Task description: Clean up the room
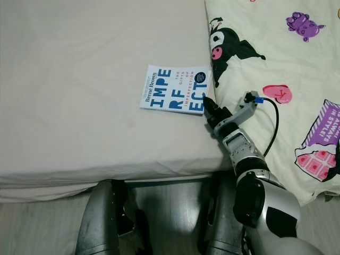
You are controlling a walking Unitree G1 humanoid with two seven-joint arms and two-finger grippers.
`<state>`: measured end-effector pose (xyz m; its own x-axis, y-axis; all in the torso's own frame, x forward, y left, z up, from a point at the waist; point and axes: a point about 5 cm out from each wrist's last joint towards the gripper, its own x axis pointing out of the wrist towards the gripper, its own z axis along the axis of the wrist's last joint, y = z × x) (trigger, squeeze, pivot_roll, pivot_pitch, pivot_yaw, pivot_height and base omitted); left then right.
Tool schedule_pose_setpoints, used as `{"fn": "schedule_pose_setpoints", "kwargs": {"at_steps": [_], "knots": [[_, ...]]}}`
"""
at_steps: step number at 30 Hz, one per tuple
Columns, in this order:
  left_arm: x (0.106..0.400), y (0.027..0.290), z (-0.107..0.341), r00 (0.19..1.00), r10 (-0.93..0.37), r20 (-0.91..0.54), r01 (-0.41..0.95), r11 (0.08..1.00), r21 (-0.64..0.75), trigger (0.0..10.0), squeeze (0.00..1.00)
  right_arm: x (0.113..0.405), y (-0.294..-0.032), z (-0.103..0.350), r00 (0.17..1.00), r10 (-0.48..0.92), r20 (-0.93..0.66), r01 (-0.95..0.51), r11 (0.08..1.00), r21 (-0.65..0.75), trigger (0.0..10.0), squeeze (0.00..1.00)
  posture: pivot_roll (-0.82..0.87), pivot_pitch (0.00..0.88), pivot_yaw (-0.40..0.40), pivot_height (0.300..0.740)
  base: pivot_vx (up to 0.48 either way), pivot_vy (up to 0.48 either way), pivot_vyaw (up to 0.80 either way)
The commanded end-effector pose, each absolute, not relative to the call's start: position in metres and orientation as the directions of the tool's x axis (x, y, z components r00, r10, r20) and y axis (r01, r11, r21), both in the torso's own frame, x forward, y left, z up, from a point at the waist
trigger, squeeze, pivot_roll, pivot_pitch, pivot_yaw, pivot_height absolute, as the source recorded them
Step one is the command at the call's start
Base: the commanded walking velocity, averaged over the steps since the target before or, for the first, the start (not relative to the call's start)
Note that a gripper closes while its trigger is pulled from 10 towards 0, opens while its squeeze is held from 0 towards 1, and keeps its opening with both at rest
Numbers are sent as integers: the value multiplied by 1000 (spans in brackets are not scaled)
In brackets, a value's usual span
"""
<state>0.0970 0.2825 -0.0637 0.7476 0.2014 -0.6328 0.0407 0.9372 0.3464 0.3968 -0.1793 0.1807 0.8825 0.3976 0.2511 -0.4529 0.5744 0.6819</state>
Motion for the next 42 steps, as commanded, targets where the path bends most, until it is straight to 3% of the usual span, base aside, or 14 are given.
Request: {"fn": "schedule_pose_setpoints", "kwargs": {"at_steps": [1,3,5,8,14,20,25,29,35,36,37,38,40,42], "knots": [[91,284,-69,712,244,-658,-8,941,340,10000,0,394,-171,174,853,452,262,-495,541,680,0,0,175,414,24,481,0,0,0],[119,294,-59,738,317,-596,-101,925,367,10000,0,395,-165,182,835,468,290,-533,556,637,0,0,156,382,19,481,0,0,0],[126,297,-56,742,339,-578,-129,918,374,10000,0,396,-162,182,836,472,279,-532,578,619,0,0,156,382,19,481,0,0,0],[169,314,-34,754,449,-480,-280,880,384,10000,0,397,-140,187,801,527,286,-590,611,528,0,0,106,300,14,481,0,0,0],[234,325,12,791,529,-309,-437,841,320,10000,0,385,-126,199,672,569,474,-737,448,507,0,0,48,189,13,496,0,0,0],[270,318,37,798,548,-253,-484,831,273,10000,0,376,-123,203,644,565,515,-764,440,472,0,0,1,106,13,521,0,0,0],[274,315,37,789,554,-267,-490,828,273,10000,0,376,-123,201,654,560,509,-755,453,473,0,0,-2,99,13,536,0,0,0],[262,297,7,755,510,-413,-422,859,290,10000,0,369,-118,192,674,561,480,-737,465,491,0,0,-31,60,15,556,0,0,0],[251,287,-8,741,475,-476,-366,879,308,10000,0,366,-117,189,685,565,460,-726,481,491,0,0,-47,53,21,566,0,0,0],[240,279,-22,722,443,-531,-314,894,319,10000,0,367,-118,183,719,560,412,-693,536,482,2745,0,-56,51,21,570,0,0,0],[226,270,-36,699,407,-588,-253,910,328,10000,0,370,-122,173,779,532,332,-625,613,483,2745,0,-62,53,24,574,0,0,0],[212,263,-48,672,380,-636,-203,920,336,10000,0,372,-127,161,831,504,236,-551,690,469,10000,0,-63,58,28,574,0,0,0],[212,263,-48,672,380,-636,-203,920,336,10000,0,372,-127,161,831,504,236,-551,690,469,10000,0,-63,58,28,574,0,0,0],[189,256,-64,620,352,-701,-136,928,346,10000,0,374,-138,136,891,451,54,-424,784,452,10000,0,-54,68,29,569,0,0,0]]}}
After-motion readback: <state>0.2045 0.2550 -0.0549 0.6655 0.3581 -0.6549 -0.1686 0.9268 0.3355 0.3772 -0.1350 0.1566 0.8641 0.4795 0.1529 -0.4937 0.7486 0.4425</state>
